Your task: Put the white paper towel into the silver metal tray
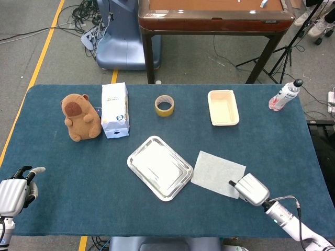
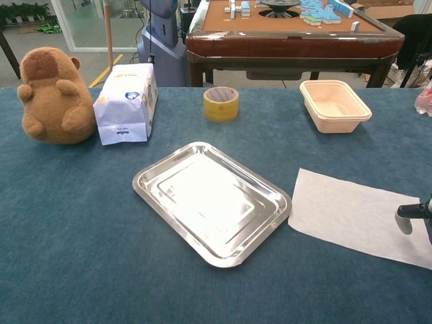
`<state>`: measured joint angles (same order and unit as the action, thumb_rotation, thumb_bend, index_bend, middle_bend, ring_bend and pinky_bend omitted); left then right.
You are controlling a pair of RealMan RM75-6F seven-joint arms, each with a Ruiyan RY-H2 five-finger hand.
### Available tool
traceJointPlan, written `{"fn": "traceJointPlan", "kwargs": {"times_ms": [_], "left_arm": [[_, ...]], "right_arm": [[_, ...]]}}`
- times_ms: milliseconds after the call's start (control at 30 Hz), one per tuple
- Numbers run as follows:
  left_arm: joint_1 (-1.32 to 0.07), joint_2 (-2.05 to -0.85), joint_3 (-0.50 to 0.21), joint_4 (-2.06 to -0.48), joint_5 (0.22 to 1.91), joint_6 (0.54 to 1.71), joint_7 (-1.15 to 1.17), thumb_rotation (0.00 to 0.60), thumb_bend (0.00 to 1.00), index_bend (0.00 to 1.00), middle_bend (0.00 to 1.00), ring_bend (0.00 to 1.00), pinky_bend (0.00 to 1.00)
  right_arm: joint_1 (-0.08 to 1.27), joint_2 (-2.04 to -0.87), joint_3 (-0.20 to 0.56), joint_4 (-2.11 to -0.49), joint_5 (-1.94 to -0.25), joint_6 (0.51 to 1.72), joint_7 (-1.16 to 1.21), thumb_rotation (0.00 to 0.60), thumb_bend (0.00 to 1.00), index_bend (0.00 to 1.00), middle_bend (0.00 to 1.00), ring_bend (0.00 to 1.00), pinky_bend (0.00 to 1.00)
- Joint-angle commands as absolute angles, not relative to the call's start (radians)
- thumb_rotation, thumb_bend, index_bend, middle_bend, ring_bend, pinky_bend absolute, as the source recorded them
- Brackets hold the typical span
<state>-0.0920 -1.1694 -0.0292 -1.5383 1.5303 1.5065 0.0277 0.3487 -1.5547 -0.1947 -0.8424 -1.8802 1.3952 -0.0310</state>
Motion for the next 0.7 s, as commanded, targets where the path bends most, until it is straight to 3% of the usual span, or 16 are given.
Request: {"fn": "traceJointPlan", "kwargs": {"times_ms": [33, 700], "left_arm": [[-0.092, -1.169, -0.029, -1.538, 1.53, 1.506, 0.028, 0.6, 0.0, 0.31, 0.28, 0.23, 0.43], [-0.092, -1.168, -0.03, -1.54, 1.529, 1.504, 0.029, 0.6, 0.0, 0.31, 0.28, 0.23, 0.43]], "right_arm": [[0.349, -1.554, -0.195, -0.844, -1.88, 1.398, -0.028, 0.6, 0.24, 0.48, 1.0, 1.0, 1.0], [0.351, -1.559, -0.194, -0.858, -1.871, 1.406, -0.019, 0.6, 0.34, 0.48, 1.0, 1.0, 1.0]]}}
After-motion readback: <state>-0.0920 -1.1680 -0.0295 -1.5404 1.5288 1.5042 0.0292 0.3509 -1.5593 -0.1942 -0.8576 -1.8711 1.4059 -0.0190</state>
